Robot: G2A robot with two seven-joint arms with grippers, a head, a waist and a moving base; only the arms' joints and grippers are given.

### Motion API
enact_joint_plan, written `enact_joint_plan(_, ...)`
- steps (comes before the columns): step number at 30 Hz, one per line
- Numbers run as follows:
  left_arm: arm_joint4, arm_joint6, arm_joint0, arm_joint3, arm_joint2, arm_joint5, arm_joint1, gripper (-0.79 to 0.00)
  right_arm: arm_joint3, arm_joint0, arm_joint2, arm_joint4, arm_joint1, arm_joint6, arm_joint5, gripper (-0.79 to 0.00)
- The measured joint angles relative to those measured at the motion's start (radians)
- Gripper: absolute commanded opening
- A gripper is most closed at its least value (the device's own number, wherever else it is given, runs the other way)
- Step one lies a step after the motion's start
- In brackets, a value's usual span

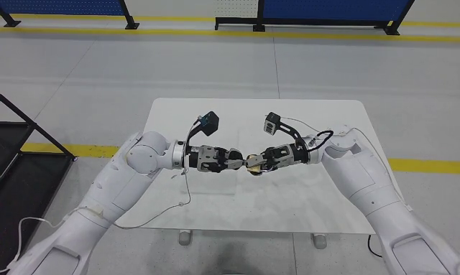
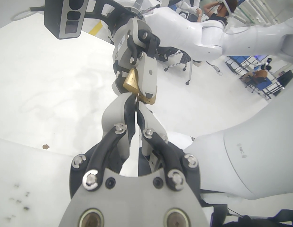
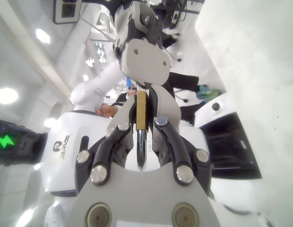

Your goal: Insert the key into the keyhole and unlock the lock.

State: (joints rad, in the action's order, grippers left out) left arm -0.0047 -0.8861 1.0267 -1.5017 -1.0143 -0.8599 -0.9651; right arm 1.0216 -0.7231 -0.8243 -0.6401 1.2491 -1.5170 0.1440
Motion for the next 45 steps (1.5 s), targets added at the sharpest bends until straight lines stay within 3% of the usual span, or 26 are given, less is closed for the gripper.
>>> enact_joint_plan(45,0.286,0.234,0.054,-0.061,-0.032,-0.11,0.009,-0.785,0.0,0.0,0.0,0.0,0.0,0.0,0.0,-0.785)
